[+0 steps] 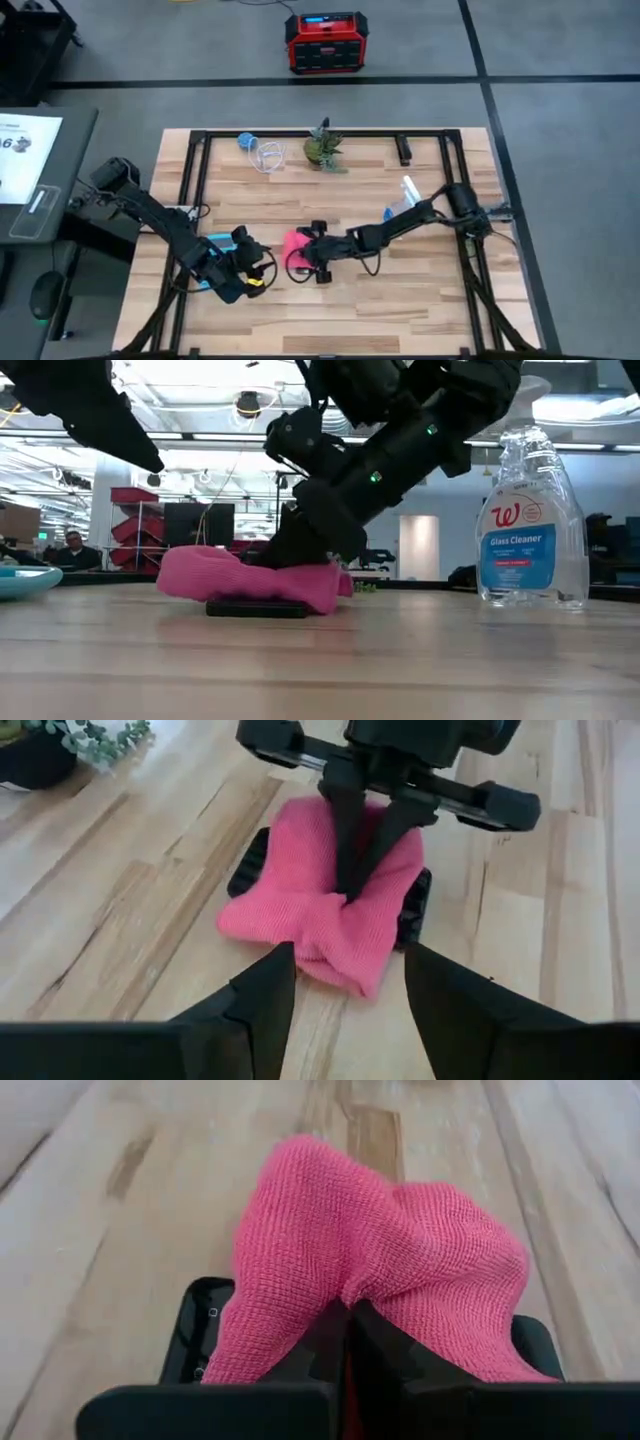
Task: Apply microfiber cloth
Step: Wipe the back of the cellphone with a microfiber cloth
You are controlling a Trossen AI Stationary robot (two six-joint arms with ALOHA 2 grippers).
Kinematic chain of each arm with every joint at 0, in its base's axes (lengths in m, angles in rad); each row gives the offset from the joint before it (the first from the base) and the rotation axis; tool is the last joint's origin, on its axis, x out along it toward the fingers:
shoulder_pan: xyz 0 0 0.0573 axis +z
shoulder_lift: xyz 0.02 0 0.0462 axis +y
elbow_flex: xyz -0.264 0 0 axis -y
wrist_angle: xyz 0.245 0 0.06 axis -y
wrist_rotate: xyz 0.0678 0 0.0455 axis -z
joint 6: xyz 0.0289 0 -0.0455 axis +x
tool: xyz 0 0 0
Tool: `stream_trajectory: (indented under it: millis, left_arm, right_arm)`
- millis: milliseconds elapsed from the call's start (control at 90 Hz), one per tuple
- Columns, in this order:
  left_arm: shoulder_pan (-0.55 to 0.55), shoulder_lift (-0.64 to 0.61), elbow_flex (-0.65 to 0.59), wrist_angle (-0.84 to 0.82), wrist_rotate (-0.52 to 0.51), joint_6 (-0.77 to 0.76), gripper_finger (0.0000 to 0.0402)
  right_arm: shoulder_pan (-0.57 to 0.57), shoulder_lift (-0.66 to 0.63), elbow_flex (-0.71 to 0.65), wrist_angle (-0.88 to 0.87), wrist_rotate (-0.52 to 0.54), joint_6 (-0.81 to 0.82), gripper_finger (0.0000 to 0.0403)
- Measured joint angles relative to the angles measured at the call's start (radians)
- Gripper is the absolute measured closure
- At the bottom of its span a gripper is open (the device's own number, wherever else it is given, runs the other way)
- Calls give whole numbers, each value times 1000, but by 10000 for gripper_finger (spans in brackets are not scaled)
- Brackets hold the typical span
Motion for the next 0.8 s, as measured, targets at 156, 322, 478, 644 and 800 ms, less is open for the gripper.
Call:
stream_trajectory:
  millis: [156,322,478,644,800]
  left_arm:
    - [0,0,0,0,0,-5,240]
    - [0,0,0,-1,1,-4,240]
    - [0,0,0,0,2,-5,240]
    - [0,1,0,3,2,-5,240]
    - [0,0,0,8,2,-5,240]
  right_arm:
    - [12,-89,4,-49,183,28,403]
    - [16,-131,6,-116,261,90,403]
    - [24,-108,7,-118,24,94,403]
    - [13,-40,2,-123,-65,74,403]
    - [2,-39,5,-121,113,135,403]
